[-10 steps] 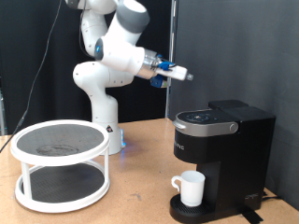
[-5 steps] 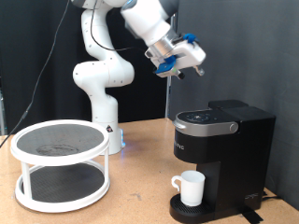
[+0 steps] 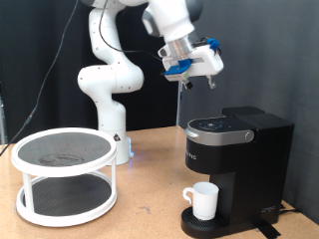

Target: Make a cup of coffee with the keurig machine

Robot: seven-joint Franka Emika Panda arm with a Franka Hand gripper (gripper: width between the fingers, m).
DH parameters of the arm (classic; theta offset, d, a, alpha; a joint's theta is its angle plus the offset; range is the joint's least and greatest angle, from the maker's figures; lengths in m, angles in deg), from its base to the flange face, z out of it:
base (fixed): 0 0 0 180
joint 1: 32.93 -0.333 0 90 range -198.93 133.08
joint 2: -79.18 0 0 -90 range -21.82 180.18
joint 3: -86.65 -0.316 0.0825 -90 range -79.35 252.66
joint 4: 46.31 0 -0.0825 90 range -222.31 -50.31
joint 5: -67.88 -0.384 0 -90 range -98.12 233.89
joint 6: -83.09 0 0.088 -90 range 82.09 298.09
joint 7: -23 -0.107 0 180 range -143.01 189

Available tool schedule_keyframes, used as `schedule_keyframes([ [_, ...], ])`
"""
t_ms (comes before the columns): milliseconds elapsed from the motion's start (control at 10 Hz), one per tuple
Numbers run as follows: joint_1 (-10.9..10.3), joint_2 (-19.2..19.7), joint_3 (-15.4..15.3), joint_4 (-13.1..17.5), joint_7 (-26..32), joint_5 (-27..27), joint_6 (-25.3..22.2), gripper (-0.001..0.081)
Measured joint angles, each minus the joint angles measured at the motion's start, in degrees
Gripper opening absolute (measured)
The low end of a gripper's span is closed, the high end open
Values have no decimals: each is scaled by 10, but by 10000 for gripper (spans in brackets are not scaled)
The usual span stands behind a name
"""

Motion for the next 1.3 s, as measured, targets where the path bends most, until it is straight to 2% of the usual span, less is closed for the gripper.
schedule_keyframes([
  [200,28,0,-39,16,-67,58,28,734],
  [400,45,13,-43,34,-105,61,29,734],
  [500,53,27,-41,49,-115,61,15,734],
  [1000,81,133,-28,160,-104,84,-92,734],
  [1300,91,194,-25,228,-102,96,-108,734],
])
